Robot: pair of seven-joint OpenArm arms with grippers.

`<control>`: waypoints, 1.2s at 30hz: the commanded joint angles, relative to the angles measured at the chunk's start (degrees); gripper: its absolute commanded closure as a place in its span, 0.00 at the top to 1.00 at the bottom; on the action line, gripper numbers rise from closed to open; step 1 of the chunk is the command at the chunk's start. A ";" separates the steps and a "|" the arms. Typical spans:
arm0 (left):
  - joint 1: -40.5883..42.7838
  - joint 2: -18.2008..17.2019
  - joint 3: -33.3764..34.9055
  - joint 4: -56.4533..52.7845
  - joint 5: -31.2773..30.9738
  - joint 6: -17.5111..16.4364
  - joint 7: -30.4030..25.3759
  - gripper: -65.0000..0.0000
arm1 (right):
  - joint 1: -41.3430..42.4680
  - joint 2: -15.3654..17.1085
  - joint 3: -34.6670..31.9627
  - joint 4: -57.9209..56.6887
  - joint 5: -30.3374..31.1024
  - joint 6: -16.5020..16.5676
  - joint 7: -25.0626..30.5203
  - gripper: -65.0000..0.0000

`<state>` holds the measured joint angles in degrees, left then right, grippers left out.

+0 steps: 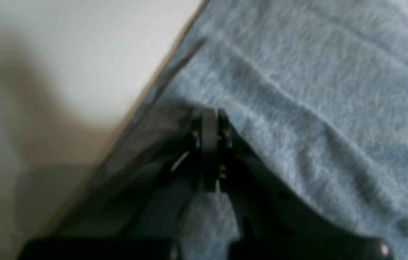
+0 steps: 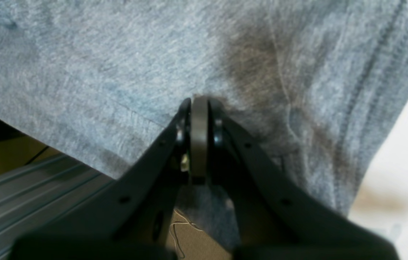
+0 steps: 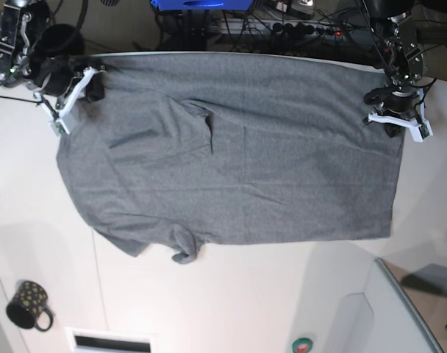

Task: Layout the t-shirt on the table in an organized manner, then fold the t-shirt properly
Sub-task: 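Regrasp the shirt's side edges with both grippers and pull them outward, then move both grippers along the side edges toward the hem and grasp there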

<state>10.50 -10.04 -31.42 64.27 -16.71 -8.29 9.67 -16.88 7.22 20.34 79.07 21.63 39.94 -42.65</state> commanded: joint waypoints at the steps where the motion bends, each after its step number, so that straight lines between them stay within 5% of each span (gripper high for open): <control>1: -0.17 -0.73 -0.27 1.53 -0.39 0.16 -1.01 0.00 | 0.05 0.38 0.01 0.80 -1.28 0.06 -0.99 0.03; 8: 2.64 -0.46 -2.29 13.75 -0.48 0.16 -0.75 0.00 | 0.93 0.38 0.63 14.16 -0.92 0.06 -5.48 0.04; 12: 1.06 0.15 -8.19 18.76 -0.48 0.07 8.39 0.00 | 7.79 0.73 0.72 19.17 -1.01 0.06 -11.81 0.04; 18: -7.29 -6.53 -8.62 12.35 0.14 -1.51 14.37 0.00 | 28.80 2.67 0.19 -1.22 -1.28 0.06 -11.37 0.12; 28: -8.08 -12.42 -4.76 4.35 0.14 -2.74 14.55 0.00 | 47.43 7.85 -0.07 -45.53 -1.28 0.06 12.90 0.84; 32: -8.35 -13.82 -4.67 1.09 -0.21 -2.74 14.55 0.06 | 48.31 8.91 -1.22 -53.00 -1.36 0.06 21.16 0.86; 36: -8.52 -13.82 -4.67 0.83 -0.13 -2.74 14.55 0.13 | 47.87 9.17 -11.06 -56.87 -1.36 0.06 28.02 0.86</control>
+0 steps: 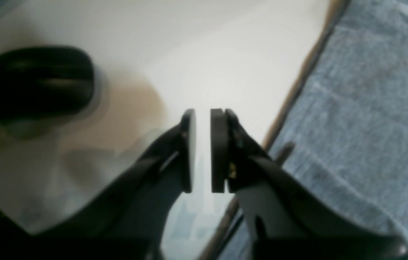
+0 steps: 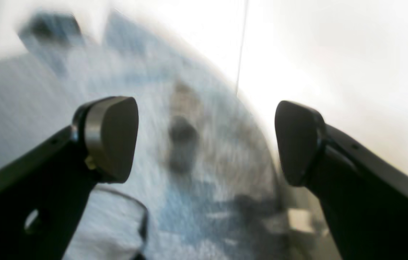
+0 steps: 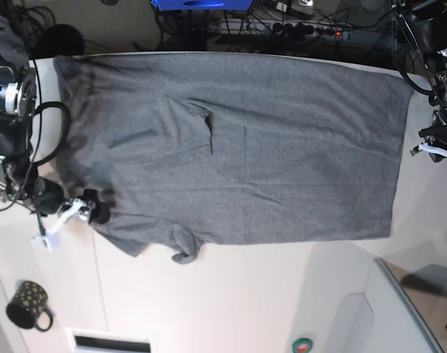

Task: Layout the t-shirt on the table in an organized manner, then fold the t-shirt properly
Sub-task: 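Move both grippers along the side edges toward the hem and grasp there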

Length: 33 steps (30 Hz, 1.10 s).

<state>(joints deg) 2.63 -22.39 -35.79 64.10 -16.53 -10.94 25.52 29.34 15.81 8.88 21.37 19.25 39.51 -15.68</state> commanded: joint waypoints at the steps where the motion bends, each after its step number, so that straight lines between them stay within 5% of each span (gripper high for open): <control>1: -0.66 -1.48 -0.30 1.00 -0.30 -0.09 -1.30 0.13 | 1.47 0.58 -1.46 -0.13 1.19 0.49 2.28 0.86; 8: -0.66 -1.39 -0.30 0.65 -0.48 -0.09 -1.30 0.13 | -0.29 0.32 -2.86 -0.75 1.19 0.49 5.09 0.81; 18: -3.29 -1.39 4.10 0.39 -0.04 -0.09 -1.03 0.14 | -0.29 0.49 -2.95 -0.57 1.19 0.49 5.18 0.20; 21: -6.55 -1.39 5.51 -2.69 -0.04 -0.09 -0.95 0.38 | -0.73 0.32 -2.95 1.10 1.19 0.49 5.09 0.00; 23: -9.89 -1.39 5.77 -6.38 -0.04 -0.09 -0.95 0.59 | -1.34 0.23 -2.95 1.98 1.19 0.49 5.00 0.01; 26: -15.07 -1.39 5.94 -13.24 -0.04 -0.09 -1.03 0.76 | -1.52 0.23 -2.95 2.33 1.19 0.49 5.00 0.01; 33: -29.40 -2.18 6.03 -31.17 0.05 -0.09 -1.47 0.76 | -1.61 0.32 -2.95 2.33 1.19 0.49 4.83 0.01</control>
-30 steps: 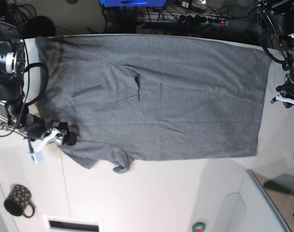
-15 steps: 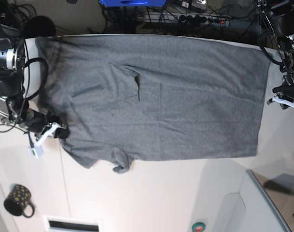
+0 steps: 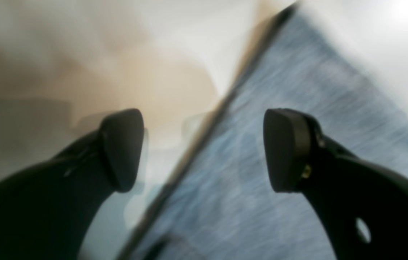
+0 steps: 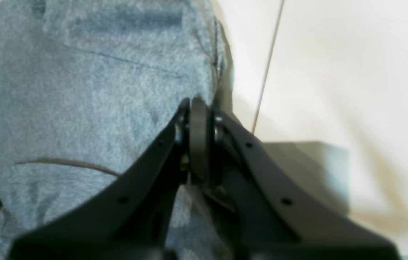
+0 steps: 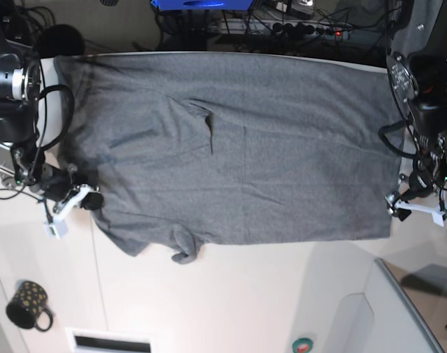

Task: Layout the t-shirt on the table in an organized manner, then fold the t-shirt properly
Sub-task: 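Move both grippers along the side edges toward the hem and grasp there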

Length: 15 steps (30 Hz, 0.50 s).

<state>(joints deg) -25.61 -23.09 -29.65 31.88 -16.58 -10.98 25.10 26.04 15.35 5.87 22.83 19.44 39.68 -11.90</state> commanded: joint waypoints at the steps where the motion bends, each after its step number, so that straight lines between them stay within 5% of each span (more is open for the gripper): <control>1: -3.19 -1.48 -0.11 -1.42 0.09 -0.05 -1.15 0.76 | 1.61 0.78 0.07 0.86 1.00 0.32 1.04 0.01; 8: -9.16 -1.48 15.98 -17.33 -0.52 0.30 -11.70 0.76 | -1.30 0.87 0.07 5.79 1.00 0.32 1.04 0.01; 15: -7.41 -1.83 11.76 -21.81 -0.52 0.30 -16.44 0.76 | -3.84 1.04 -0.02 9.83 1.00 0.32 1.04 0.01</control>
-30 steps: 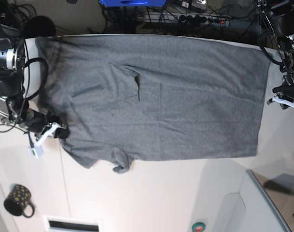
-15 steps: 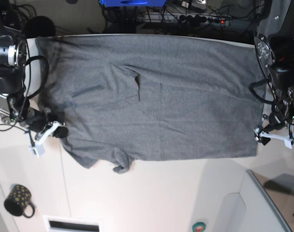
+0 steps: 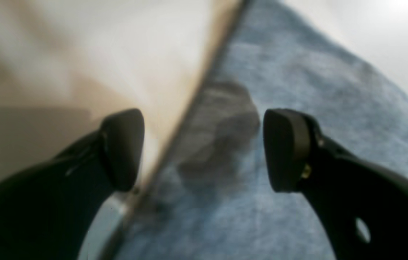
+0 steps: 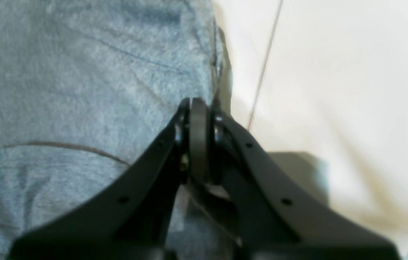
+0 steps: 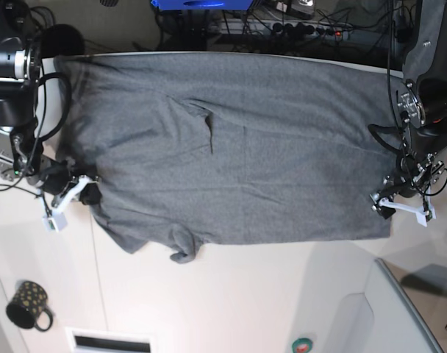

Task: Layout the t-shirt on the table in an organized manner, then fold the t-shirt properly
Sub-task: 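Move both grippers along the side edges toward the hem and grasp there, then hold the hem-side edges with both grippers and lift them toward the folded edge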

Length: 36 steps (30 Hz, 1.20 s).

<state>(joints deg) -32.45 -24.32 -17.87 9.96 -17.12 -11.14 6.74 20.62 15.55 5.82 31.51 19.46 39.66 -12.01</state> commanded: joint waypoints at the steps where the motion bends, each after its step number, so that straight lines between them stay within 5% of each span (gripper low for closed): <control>1: -0.21 -0.61 -0.20 0.11 0.29 0.45 1.92 0.75 | 1.58 0.84 0.02 1.33 0.98 0.34 1.15 0.01; 4: 1.02 -0.61 0.07 0.11 0.20 0.45 1.74 0.58 | 1.49 0.84 0.02 1.59 0.98 0.34 1.15 0.01; 9: 1.99 0.45 -0.29 0.20 0.11 0.28 1.48 0.02 | 1.49 0.84 0.02 1.94 0.98 0.34 1.15 0.01; 16: 4.97 2.21 -0.37 8.55 0.03 0.10 2.53 0.00 | 1.49 0.84 0.02 1.94 0.98 0.34 1.15 0.01; 23: 10.69 3.17 -0.73 28.95 -0.06 0.10 14.49 0.00 | -0.89 0.84 0.02 8.36 0.98 0.34 1.15 0.01; 29: 17.37 4.67 -9.43 44.59 -0.06 -0.16 22.49 0.00 | -4.23 0.84 0.46 17.86 0.98 0.34 -3.68 0.01; 36: 25.02 4.67 -10.57 56.90 -0.06 -4.64 27.67 0.00 | -9.41 0.67 0.64 27.09 1.33 0.34 -7.37 0.01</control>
<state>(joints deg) -6.57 -18.41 -28.16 65.89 -16.88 -15.49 35.27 10.11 15.33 6.15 57.67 19.90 39.64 -20.40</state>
